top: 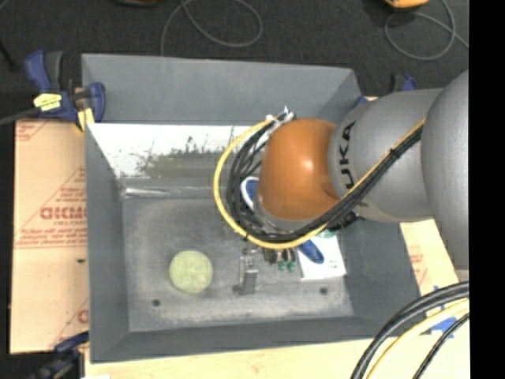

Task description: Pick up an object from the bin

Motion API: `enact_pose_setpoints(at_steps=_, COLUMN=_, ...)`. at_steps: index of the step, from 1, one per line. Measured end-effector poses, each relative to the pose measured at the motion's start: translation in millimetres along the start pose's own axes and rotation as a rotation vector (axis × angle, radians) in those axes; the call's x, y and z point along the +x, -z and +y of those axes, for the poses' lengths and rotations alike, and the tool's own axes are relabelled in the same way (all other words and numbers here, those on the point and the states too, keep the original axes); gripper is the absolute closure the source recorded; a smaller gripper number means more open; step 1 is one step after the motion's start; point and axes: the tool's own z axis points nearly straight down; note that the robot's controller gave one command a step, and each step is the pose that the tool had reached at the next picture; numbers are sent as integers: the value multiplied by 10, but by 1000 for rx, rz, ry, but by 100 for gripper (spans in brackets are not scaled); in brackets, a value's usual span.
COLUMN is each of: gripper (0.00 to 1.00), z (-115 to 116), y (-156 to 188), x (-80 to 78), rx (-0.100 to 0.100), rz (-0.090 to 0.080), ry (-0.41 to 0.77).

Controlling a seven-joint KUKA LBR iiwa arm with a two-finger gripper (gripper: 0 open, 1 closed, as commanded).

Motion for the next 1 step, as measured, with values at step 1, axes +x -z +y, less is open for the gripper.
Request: enact_pose_setpoints(at_steps=1, gripper=0, z=-3, y=44, x=-19, rx=-1, rz=-8, ry=-3)
